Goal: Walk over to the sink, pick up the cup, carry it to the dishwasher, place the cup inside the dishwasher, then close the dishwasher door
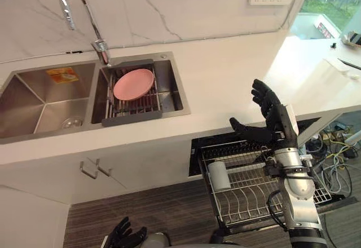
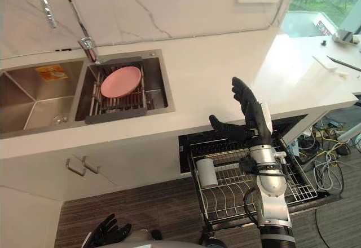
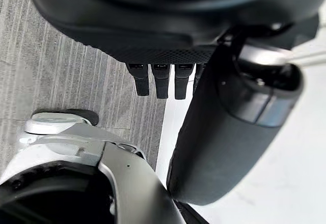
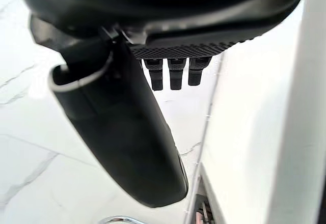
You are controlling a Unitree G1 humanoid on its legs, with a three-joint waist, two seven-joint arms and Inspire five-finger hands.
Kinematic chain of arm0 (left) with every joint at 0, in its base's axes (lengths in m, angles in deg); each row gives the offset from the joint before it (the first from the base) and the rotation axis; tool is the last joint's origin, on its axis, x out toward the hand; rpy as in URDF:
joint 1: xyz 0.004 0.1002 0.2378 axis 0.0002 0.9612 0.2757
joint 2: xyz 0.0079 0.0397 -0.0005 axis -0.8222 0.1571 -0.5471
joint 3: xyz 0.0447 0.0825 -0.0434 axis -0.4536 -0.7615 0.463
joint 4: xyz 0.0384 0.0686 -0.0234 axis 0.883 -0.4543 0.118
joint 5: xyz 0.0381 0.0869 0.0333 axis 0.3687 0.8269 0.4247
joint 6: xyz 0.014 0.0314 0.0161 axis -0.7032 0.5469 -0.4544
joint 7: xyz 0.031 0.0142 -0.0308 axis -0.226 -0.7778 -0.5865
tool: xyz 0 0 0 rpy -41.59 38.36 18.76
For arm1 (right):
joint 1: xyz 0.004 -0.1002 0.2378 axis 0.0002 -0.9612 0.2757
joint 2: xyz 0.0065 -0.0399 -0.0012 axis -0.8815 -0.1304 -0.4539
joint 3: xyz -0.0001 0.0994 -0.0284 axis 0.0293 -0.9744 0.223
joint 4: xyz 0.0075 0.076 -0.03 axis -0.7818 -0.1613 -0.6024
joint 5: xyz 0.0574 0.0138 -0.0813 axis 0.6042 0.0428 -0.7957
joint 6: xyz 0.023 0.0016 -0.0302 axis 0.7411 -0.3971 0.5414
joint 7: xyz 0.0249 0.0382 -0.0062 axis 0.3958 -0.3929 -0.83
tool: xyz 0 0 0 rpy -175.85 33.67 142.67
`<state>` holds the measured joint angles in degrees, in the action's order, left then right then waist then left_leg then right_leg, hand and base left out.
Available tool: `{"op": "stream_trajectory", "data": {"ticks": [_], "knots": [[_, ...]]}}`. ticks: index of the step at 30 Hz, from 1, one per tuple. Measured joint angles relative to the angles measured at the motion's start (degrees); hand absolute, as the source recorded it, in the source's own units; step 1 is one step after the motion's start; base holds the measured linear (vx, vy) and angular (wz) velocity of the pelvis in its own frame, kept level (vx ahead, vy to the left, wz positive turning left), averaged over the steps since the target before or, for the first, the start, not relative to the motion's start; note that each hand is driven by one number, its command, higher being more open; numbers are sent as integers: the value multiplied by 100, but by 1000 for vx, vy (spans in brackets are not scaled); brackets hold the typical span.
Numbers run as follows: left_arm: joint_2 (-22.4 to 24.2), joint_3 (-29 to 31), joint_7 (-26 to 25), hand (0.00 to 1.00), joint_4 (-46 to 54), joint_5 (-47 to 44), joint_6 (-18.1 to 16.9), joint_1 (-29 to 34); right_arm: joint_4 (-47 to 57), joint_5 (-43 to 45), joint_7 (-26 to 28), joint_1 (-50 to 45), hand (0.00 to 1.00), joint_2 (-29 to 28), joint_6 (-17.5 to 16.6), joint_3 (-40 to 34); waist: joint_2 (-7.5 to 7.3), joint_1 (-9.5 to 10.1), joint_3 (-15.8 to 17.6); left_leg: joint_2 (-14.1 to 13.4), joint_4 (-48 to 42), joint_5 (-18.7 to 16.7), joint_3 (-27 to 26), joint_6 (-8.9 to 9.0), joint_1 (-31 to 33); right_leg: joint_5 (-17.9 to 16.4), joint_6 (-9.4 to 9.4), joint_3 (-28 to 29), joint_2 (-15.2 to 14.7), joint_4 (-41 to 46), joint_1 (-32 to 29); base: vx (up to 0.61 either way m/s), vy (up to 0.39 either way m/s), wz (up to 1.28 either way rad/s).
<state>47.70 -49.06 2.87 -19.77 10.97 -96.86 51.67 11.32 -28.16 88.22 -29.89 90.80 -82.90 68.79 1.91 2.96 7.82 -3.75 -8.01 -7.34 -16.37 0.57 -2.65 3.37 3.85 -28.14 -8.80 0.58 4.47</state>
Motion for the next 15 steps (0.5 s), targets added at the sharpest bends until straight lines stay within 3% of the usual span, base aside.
{"op": "stream_trajectory", "data": {"ticks": [1, 3, 5, 8, 11, 15], "knots": [[1, -106, 0, 90, 14, 46, 1, -34, -1, 1, -105, -44, 90, -105, -1, -56, 0, -52, 0, 78, -9, -31, -13, -29, -10, -75, 68, -98, -179, 253, -25, -36, 226, 53], [-20, -195, -4, 90, 25, 52, 31, -70, -1, -14, -225, -139, 90, -309, -2, -93, -1, -54, -8, 197, -21, -82, 23, -127, -7, -162, 10, -127, -408, 740, -189, -47, 238, 29], [-83, -217, -8, 90, 23, 52, 133, -69, 35, -26, -263, -311, 90, -470, -21, -86, -63, -103, -45, 364, -20, -80, 230, -270, 43, -289, -94, 433, -503, 1189, -399, -31, 240, 38], [-192, -256, -25, 90, 19, 51, 201, -68, 153, -24, -337, -541, 90, -467, -94, -86, -207, -226, -149, 595, -17, -57, 635, -403, 173, -772, 16, 1269, -220, 1153, -309, 51, 111, 73], [-186, -316, -74, 90, 21, 57, 229, -110, 117, -20, -394, -534, 90, -420, -243, -89, -253, -215, -202, 759, -31, 52, 928, -575, 257, -970, -58, 1390, 32, 709, -123, 104, -8, 55], [-185, -310, -112, 90, 28, 276, 215, -131, -153, -5, -389, -353, 90, -404, -271, -90, -240, -182, -219, 804, -119, 54, 1212, -579, 303, -966, -51, 1430, 70, 599, 48, 109, -25, 46]]}}
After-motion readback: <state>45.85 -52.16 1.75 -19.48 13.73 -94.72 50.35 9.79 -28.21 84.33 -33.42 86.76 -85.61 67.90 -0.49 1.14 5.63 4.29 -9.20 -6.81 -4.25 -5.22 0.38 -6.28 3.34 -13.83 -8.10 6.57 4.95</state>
